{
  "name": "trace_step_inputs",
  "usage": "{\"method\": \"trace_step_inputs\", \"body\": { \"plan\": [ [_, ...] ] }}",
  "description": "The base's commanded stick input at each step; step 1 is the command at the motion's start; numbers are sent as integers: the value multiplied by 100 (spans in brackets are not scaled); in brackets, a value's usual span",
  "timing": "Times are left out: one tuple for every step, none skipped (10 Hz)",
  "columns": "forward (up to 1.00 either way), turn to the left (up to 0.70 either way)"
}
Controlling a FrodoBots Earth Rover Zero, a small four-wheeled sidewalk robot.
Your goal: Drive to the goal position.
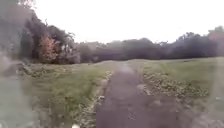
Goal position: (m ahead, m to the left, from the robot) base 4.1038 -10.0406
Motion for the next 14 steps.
{"method": "trace_step_inputs", "body": {
  "plan": [
    [100,-12],
    [100,-4],
    [100,0],
    [100,0],
    [100,0],
    [100,0],
    [100,0],
    [100,0],
    [100,0],
    [100,0],
    [100,0],
    [100,0],
    [100,0],
    [100,0]
  ]
}}
